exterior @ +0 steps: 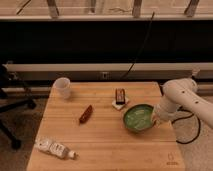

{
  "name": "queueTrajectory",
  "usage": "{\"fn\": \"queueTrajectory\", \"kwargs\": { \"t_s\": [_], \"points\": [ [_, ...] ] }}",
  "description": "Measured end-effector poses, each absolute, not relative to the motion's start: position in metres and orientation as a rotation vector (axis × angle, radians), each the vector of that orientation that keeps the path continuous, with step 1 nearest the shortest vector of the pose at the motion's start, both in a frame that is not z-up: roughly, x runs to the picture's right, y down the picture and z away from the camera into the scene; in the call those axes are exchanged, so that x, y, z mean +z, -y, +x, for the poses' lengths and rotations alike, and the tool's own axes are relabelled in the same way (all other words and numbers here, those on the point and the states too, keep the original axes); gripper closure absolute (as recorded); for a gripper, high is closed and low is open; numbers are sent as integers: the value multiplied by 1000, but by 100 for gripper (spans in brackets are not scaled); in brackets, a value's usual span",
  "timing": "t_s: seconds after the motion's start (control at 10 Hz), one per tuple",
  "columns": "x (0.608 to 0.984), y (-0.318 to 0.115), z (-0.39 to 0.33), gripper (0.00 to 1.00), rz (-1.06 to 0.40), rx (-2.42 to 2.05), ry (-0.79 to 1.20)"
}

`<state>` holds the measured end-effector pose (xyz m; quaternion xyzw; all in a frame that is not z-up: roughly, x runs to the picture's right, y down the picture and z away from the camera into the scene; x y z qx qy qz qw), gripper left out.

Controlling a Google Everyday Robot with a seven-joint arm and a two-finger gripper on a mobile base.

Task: Pick up the ceramic bowl

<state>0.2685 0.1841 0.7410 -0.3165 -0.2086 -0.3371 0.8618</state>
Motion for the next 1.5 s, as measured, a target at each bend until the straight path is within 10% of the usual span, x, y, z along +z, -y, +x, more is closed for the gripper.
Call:
{"fn": "queueTrajectory", "kwargs": {
  "t_s": [1.5],
  "points": [
    [729, -157, 264, 100, -660, -746, 442]
  ]
}}
